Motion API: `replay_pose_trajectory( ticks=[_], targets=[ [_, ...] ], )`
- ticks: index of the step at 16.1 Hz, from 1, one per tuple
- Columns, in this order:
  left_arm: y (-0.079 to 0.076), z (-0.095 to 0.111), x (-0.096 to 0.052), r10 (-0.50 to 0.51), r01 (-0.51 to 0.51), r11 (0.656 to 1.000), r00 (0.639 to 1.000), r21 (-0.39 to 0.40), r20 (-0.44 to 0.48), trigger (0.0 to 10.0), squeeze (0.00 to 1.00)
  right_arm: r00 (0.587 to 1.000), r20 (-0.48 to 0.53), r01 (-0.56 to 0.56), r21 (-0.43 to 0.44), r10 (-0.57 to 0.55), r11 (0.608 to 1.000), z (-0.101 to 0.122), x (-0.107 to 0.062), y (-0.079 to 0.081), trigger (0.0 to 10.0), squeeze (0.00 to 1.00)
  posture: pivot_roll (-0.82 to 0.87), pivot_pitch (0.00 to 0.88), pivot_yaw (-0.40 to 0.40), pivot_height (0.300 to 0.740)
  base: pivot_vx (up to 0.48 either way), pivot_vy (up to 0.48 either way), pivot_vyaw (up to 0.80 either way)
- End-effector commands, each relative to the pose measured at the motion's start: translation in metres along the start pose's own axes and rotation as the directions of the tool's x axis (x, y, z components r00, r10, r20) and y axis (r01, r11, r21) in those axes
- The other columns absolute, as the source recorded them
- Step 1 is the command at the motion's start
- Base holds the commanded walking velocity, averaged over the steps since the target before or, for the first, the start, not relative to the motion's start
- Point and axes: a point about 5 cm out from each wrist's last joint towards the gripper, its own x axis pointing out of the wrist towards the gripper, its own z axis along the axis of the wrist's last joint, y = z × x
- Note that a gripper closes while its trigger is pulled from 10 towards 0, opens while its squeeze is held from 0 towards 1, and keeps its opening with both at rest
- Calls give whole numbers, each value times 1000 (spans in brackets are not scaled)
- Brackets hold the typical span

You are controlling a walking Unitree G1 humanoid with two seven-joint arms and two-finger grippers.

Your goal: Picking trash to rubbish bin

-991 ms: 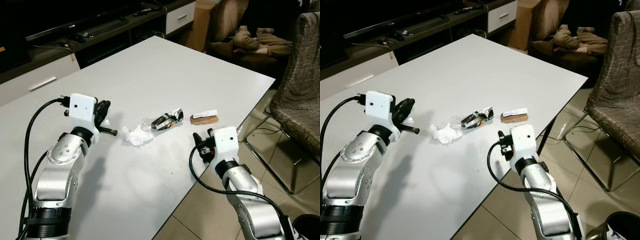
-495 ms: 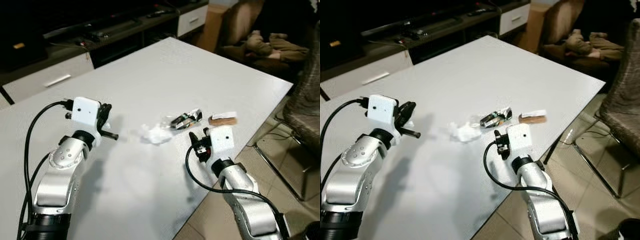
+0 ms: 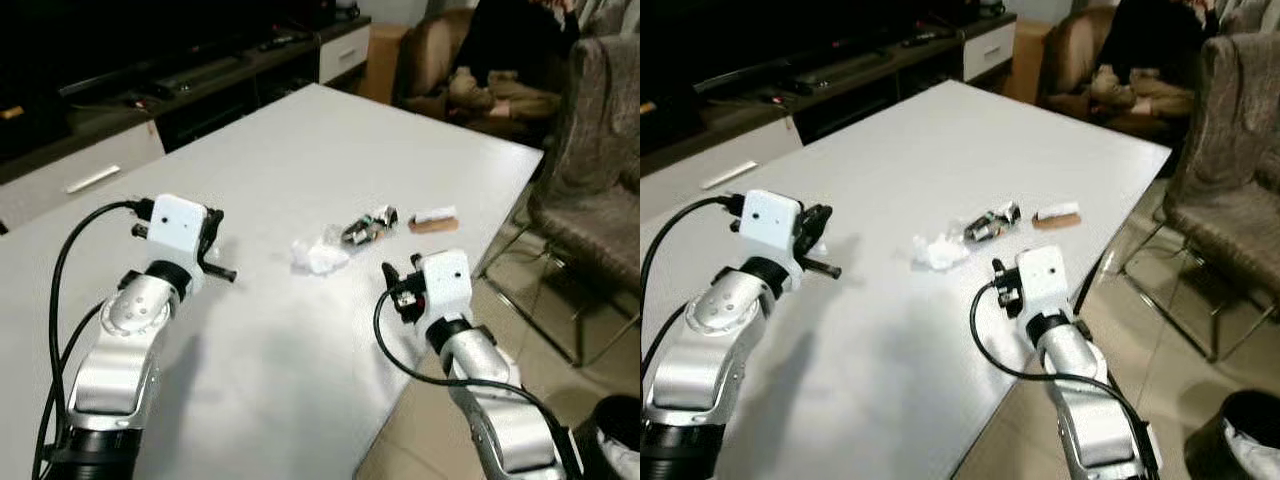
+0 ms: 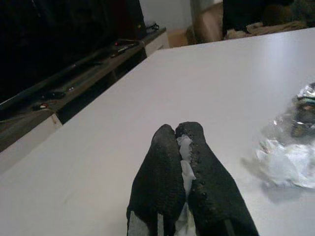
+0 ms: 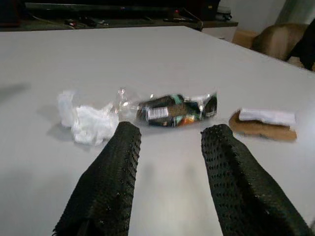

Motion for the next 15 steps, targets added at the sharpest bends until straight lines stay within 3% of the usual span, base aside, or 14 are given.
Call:
replay_pose_trajectory(
  ticks=[1, 5, 12, 15],
  targets=[
    [-2, 1, 1, 4, -4, 1000, 1000, -22, -3, 10000, 0, 1000, 10, 19, -7, -19, 1000, 2, 0, -5, 10000, 0, -14, 0, 59, 740, 0, 0, 0],
    [-3, 1, 3, -9, 9, 1000, 1000, 4, -13, 10000, 0, 999, 13, 29, -4, -29, 1000, 2, 1, -6, 10000, 0, -14, 0, 61, 740, 0, 0, 0],
    [-3, 0, 3, 30, -31, 999, 999, -23, -13, 10000, 0, 1000, 21, 16, -21, -15, 1000, 6, 3, -8, 10000, 0, -14, 0, 55, 740, 0, 0, 0],
    [-2, 2, 4, 37, -37, 998, 999, -55, 2, 10000, 0, 1000, 20, 0, -44, 1, 999, 7, 5, -7, 10000, 0, -9, 0, 45, 740, 0, 0, 696]
  ],
)
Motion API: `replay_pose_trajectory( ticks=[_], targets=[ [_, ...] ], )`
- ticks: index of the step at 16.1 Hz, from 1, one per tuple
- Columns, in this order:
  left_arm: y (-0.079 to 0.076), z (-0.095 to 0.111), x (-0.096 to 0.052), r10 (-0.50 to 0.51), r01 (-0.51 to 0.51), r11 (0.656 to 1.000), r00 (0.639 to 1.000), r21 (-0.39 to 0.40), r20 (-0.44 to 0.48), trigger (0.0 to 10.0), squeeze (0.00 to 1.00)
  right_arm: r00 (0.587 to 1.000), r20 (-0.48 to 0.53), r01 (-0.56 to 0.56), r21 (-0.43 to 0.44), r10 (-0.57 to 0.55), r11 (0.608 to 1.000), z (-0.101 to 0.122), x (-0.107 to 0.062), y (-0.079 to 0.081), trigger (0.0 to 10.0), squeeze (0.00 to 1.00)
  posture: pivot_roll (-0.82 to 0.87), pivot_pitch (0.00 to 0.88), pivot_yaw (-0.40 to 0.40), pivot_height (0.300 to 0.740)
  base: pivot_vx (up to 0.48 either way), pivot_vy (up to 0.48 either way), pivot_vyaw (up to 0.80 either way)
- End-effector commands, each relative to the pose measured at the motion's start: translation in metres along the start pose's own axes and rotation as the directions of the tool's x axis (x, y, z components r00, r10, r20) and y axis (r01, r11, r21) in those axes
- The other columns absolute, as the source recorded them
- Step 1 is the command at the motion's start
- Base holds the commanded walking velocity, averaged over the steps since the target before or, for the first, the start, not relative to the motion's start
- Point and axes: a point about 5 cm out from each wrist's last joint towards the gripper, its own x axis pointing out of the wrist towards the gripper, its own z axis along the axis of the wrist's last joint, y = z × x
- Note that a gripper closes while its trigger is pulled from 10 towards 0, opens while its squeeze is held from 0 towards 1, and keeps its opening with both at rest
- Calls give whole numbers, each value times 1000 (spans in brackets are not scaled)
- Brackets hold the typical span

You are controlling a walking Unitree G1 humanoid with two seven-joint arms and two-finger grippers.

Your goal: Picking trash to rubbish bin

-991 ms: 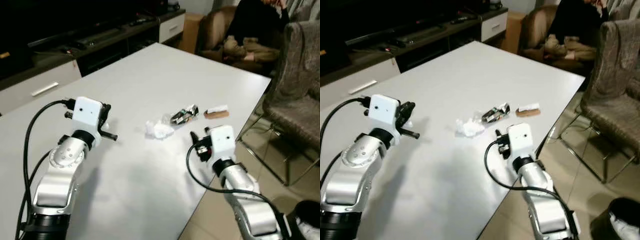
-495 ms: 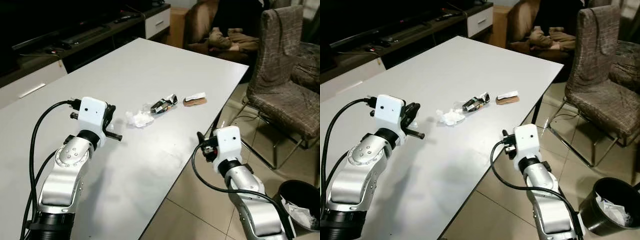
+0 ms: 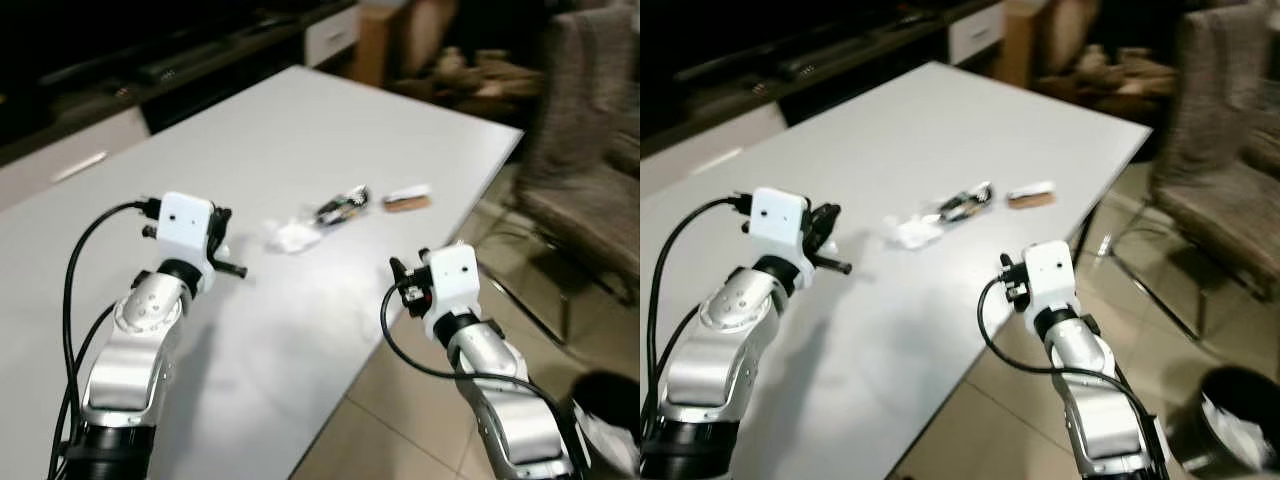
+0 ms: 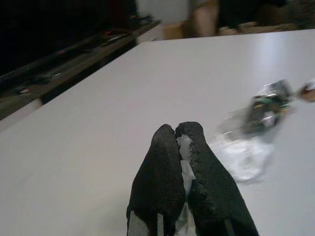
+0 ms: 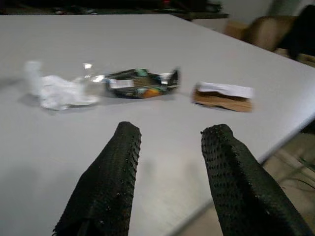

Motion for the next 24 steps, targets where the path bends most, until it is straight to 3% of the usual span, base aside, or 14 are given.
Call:
replay_pose_trajectory(
  ticks=[1, 16, 18, 24],
  targets=[
    [4, 1, 0, 22, -22, 1000, 1000, -5, 1, 10000, 0, 1000, 8, -7, -15, 7, 1000, 2, 2, 1, 10000, 0, -9, 0, 45, 740, 0, 0, 712],
    [4, 1, 0, 26, -26, 1000, 1000, -16, 3, 10000, 0, 1000, 8, -12, -21, 12, 1000, 3, 3, 1, 10000, 0, -9, 0, 41, 740, 17, 0, 718],
    [-4, -1, -3, 21, -20, 998, 1000, -60, 3, 10000, 0, 998, 27, -61, -59, 63, 996, 11, 10, -2, 10000, 0, -13, 0, -12, 740, 371, 0, 0],
    [-6, -7, -10, 67, -68, 997, 997, -48, -24, 10000, 0, 995, 40, -82, -102, 87, 991, 22, 29, -14, 10000, 0, -2, 0, -59, 740, 57, 0, 0]
  ],
)
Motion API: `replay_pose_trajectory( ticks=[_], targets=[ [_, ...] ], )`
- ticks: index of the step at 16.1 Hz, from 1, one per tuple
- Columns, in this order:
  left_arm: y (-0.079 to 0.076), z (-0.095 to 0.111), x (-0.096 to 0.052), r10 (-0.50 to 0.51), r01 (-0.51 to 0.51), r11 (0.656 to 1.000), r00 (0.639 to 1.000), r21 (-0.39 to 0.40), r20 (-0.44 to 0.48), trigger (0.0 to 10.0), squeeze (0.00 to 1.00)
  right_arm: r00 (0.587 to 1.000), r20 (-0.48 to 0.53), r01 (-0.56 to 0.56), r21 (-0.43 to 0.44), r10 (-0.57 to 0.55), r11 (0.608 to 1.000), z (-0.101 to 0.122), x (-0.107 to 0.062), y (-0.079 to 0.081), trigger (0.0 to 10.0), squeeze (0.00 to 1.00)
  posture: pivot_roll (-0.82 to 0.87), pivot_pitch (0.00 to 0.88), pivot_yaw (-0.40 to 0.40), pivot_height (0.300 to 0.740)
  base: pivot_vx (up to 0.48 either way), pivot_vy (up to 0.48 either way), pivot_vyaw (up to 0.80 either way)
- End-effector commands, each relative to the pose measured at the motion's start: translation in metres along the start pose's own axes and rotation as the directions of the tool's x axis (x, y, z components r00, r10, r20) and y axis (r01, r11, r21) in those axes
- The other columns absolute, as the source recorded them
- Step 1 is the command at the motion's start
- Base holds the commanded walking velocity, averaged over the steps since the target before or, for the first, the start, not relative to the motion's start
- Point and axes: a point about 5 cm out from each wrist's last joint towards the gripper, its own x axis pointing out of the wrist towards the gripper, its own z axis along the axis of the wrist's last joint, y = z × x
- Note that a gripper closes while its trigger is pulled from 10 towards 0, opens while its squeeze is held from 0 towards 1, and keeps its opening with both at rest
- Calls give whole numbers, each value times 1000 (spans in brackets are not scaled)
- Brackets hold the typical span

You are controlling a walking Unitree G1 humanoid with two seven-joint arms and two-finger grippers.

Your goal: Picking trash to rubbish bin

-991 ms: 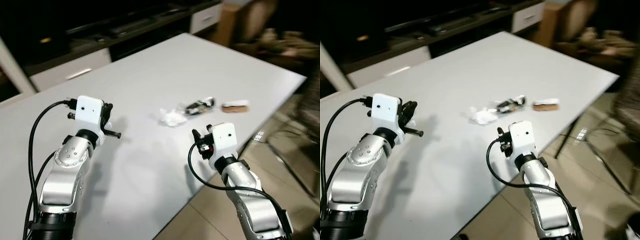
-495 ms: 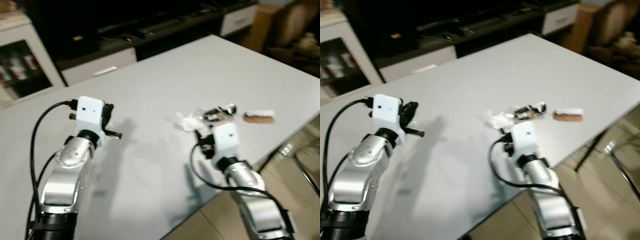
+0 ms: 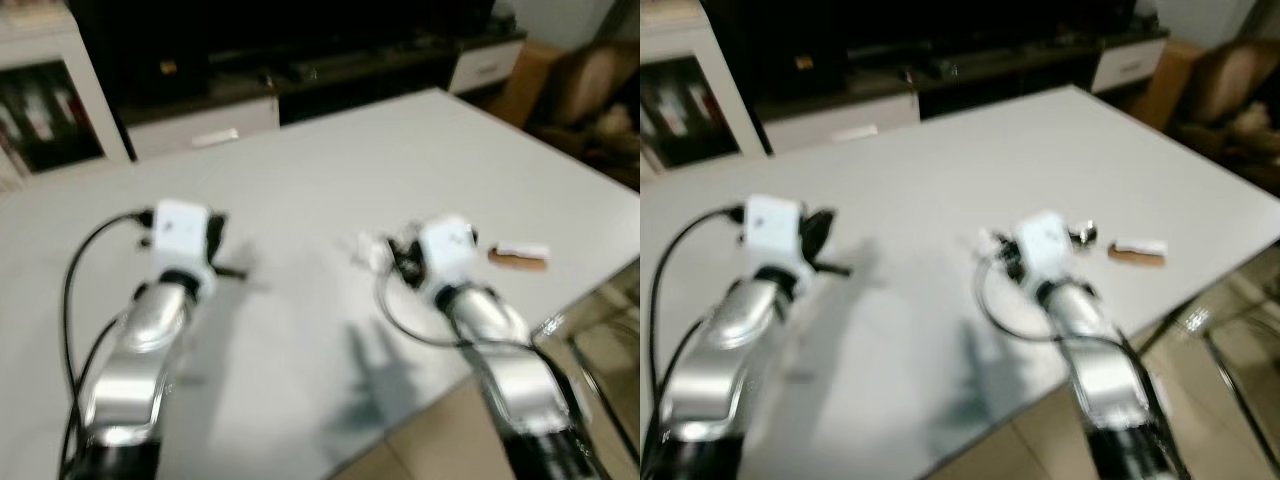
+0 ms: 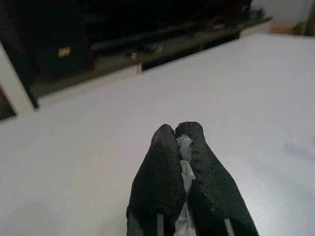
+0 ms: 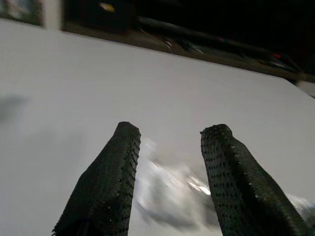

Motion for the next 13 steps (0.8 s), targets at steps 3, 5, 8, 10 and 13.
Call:
replay_pose_trajectory(
  ticks=[3, 5, 8, 10, 13],
  targets=[
    [-4, 6, -2, -59, 60, 996, 998, 73, -15, 10000, 0, 997, -70, 47, 39, -44, 998, -7, 20, -23, 10000, 0, -4, 0, -41, 740, 0, 0, 0],
    [-4, 11, 0, -91, 94, 991, 995, 97, -30, 10000, 0, 994, -107, 42, 135, -28, 990, -10, 39, -33, 10000, 1000, 3, 25, -25, 740, 0, 0, 0],
    [5, 23, 1, -96, 97, 985, 995, 141, -17, 10000, 0, 991, -130, 44, 196, -19, 980, -4, 66, -41, 10000, 1000, 28, 74, -26, 740, 0, 0, 0],
    [9, 33, -2, -111, 111, 981, 994, 156, -10, 10000, 0, 990, -135, 53, 174, -29, 983, 4, 81, -43, 10000, 1000, 74, 127, -44, 740, 0, 0, 0],
    [12, 46, -14, -149, 148, 974, 989, 172, -3, 10000, 0, 983, -180, 59, 134, -34, 989, 5, 89, -40, 10000, 1000, 139, 198, -70, 740, 0, 0, 0]
  ],
)
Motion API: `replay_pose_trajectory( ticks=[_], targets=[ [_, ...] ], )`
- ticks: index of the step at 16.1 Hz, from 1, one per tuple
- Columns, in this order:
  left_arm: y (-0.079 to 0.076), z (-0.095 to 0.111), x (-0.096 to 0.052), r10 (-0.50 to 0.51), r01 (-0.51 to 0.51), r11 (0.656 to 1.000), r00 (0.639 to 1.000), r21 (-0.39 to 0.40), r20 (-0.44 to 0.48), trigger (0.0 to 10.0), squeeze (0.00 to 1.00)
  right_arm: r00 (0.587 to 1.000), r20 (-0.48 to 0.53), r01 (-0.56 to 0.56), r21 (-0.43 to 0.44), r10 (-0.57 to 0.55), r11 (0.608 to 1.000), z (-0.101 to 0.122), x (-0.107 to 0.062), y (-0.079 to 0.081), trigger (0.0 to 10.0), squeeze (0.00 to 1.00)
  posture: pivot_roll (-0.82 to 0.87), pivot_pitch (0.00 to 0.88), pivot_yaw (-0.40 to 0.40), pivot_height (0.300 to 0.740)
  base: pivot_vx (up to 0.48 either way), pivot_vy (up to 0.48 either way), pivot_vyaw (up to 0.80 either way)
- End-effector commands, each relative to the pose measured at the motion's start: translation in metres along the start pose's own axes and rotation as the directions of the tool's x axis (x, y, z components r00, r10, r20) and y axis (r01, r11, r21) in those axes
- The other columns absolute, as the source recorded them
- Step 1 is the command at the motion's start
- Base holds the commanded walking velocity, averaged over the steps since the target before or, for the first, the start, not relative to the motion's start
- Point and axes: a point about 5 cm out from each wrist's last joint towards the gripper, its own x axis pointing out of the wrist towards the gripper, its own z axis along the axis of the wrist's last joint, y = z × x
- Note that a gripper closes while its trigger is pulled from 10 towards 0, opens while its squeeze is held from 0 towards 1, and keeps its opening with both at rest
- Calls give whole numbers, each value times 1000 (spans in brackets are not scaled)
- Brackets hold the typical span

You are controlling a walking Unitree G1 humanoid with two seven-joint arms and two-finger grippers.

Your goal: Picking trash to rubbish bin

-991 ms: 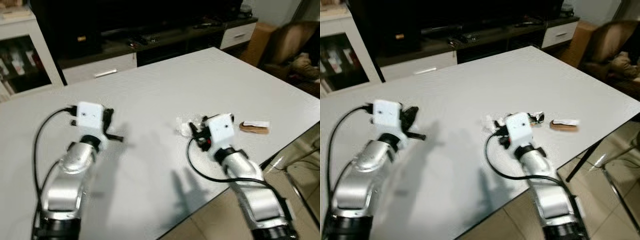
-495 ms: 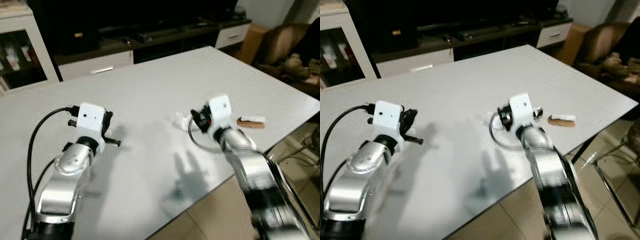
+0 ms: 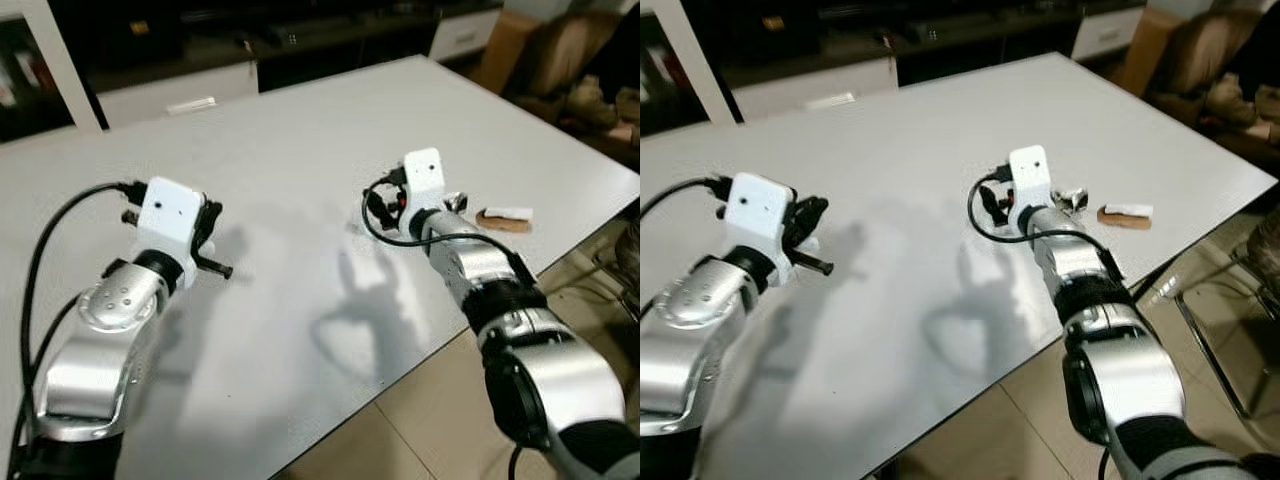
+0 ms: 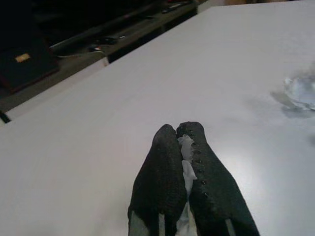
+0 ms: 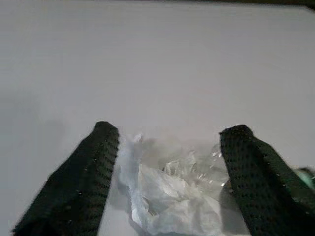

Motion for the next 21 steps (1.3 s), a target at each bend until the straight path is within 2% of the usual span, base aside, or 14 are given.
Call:
replay_pose_trajectory(
  ticks=[1, 2, 5, 9, 10, 12, 21],
  targets=[
    [7, 7, -8, 3, -3, 1000, 1000, 9, 4, 10000, 0, 999, -24, 26, -32, -27, 999, 0, 2, -1, 10000, 1000, 148, 209, -68, 740, 0, 0, 0],
    [10, 10, -10, 5, -5, 1000, 1000, 10, 11, 10000, 0, 999, -22, 36, -53, -37, 998, 3, 3, 0, 10000, 0, 164, 231, -71, 740, 0, 0, 0],
    [11, 21, -18, -9, 8, 1000, 999, 29, 30, 10000, 0, 995, -6, 94, -91, -95, 991, 8, 4, -4, 10000, 0, 236, 267, -56, 740, 0, 0, 0],
    [19, 25, -26, -9, 8, 999, 1000, 51, 11, 10000, 0, 994, -25, 106, -12, -107, 994, 3, 4, -6, 10000, 0, 264, 286, -49, 740, 0, 0, 0],
    [20, 25, -27, -6, 6, 998, 1000, 56, -1, 10000, 0, 993, -33, 114, -7, -115, 993, 3, 3, -7, 8118, 0, 261, 279, -47, 740, 0, 0, 0],
    [20, 24, -28, -7, 8, 999, 1000, 52, -10, 10000, 0, 992, -37, 126, 32, -125, 992, 2, 2, -10, 0, 0, 255, 279, -46, 740, 0, 0, 0],
    [16, 20, -16, -6, 7, 999, 1000, 35, -24, 10000, 0, 993, -16, 116, 62, -116, 991, 8, 1, -18, 0, 0, 219, 220, -46, 740, 0, 0, 0]
  ],
)
